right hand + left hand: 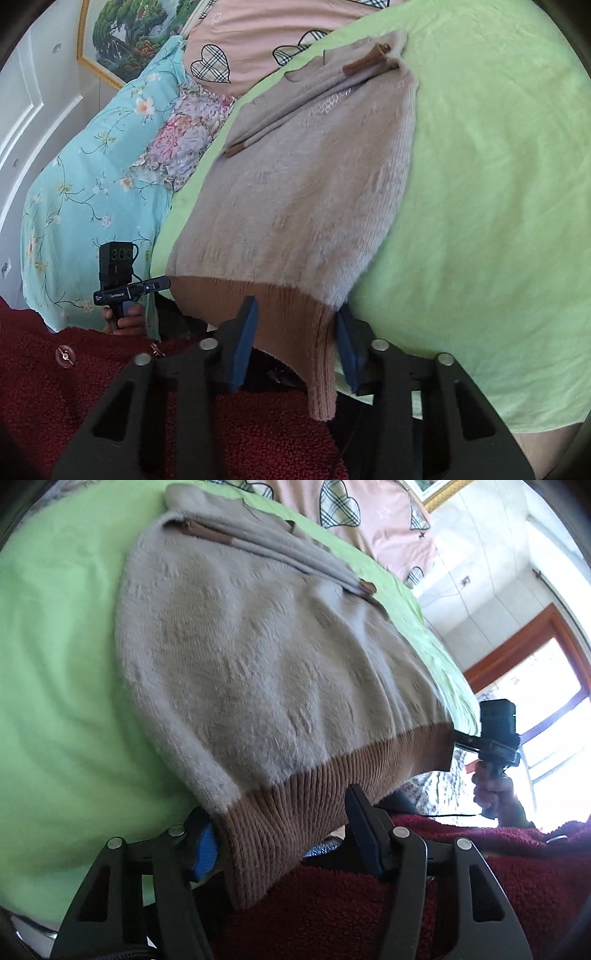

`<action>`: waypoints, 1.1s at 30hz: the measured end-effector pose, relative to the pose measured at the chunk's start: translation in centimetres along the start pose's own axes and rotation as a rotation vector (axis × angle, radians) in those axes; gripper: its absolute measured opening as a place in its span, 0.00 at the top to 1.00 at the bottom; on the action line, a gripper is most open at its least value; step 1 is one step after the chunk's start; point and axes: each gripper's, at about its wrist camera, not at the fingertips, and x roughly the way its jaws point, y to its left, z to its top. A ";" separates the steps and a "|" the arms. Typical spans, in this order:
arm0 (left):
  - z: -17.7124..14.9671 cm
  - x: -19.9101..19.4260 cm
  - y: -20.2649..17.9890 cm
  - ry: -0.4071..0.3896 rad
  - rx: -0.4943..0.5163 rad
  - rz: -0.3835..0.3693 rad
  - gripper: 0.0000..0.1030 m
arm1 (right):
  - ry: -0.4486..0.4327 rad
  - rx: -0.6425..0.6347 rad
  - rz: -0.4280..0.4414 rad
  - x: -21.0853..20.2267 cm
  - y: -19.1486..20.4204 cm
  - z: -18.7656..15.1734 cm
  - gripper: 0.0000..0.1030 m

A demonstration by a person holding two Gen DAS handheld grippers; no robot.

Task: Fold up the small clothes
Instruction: 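Grasp the brown ribbed hem with the left gripper, then lift the hem with the left gripper and fold it toward the collar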

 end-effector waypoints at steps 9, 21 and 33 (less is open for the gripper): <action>-0.7 0.7 -0.1 0.011 -0.017 0.016 0.93 | -0.005 -0.003 0.011 1.0 0.1 -0.1 0.92; -0.4 -3.1 -2.8 -0.138 0.027 0.053 0.95 | -0.092 0.007 0.146 -3.3 -0.1 -1.1 0.93; 12.1 -9.5 -3.7 -0.505 0.099 0.063 0.95 | -0.428 -0.086 0.272 -6.8 2.1 10.2 0.93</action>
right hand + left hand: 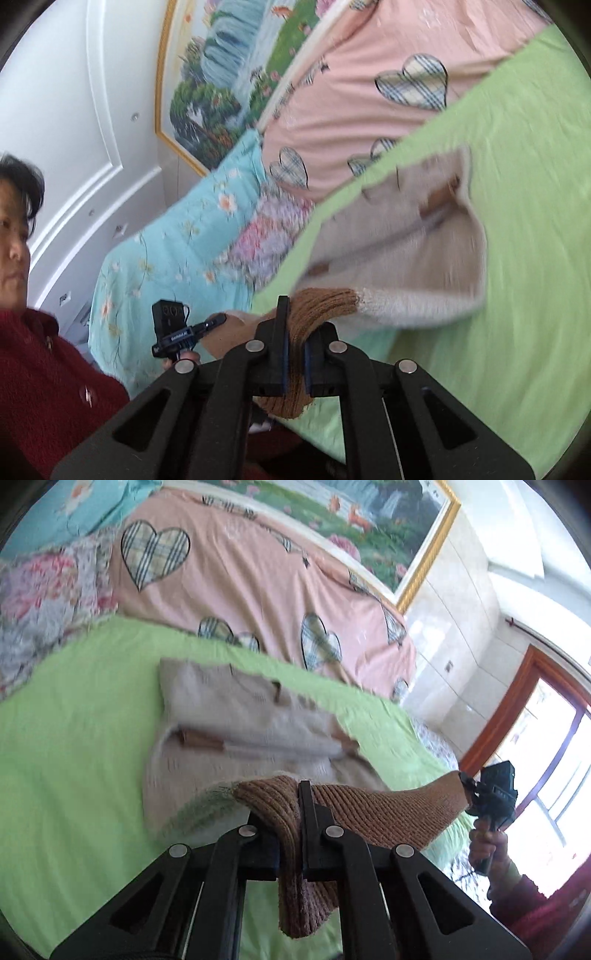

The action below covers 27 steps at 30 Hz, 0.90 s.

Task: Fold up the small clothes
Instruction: 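Lift the hem with the left gripper and fold it toward the collar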

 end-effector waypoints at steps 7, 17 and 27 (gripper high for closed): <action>7.3 7.8 2.2 -0.022 -0.003 0.071 0.95 | -0.050 0.031 -0.104 6.4 -3.9 7.3 0.93; 14.6 19.5 8.8 0.068 -0.090 0.156 0.95 | -0.045 0.049 -0.307 14.9 -9.8 15.5 0.93; 13.5 30.1 16.7 0.236 -0.218 0.224 0.93 | 0.077 0.046 -0.514 22.7 -17.0 17.0 0.93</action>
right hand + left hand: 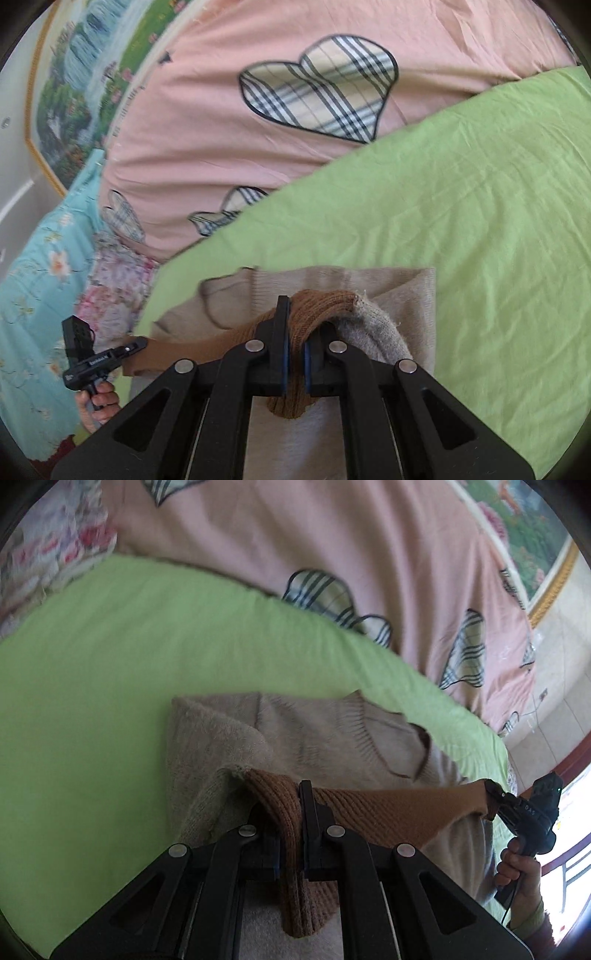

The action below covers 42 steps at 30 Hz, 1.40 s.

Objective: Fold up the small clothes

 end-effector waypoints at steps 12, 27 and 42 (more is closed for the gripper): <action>-5.0 -4.9 -0.3 -0.035 -0.064 -0.094 0.70 | -0.021 0.033 -0.033 -1.9 -0.6 -1.9 0.69; -5.4 -6.1 -0.3 -0.080 -0.055 0.135 0.59 | 0.098 0.040 -0.181 -4.3 0.4 -8.0 0.69; -17.4 -12.2 -2.4 -0.071 -0.105 0.036 0.57 | 0.012 0.139 -0.038 -10.1 3.5 -14.3 0.50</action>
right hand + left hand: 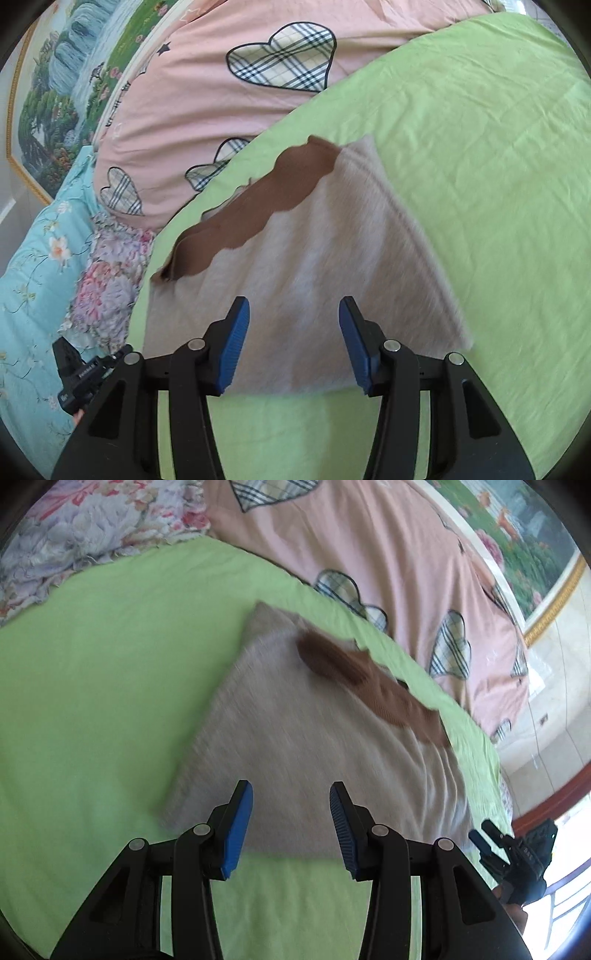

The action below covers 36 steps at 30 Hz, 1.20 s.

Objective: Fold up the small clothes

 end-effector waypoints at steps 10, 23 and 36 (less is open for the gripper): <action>6.0 8.5 -6.0 0.074 0.181 0.026 0.53 | 0.037 -0.044 0.055 -2.0 2.8 -3.6 0.49; 9.3 4.9 -2.2 -0.055 0.030 0.136 0.46 | 0.054 -0.025 0.040 -2.7 2.4 -4.5 0.49; -7.3 -1.3 -0.1 0.032 -0.050 0.084 0.42 | 0.084 -0.042 0.135 -2.8 3.8 -7.4 0.49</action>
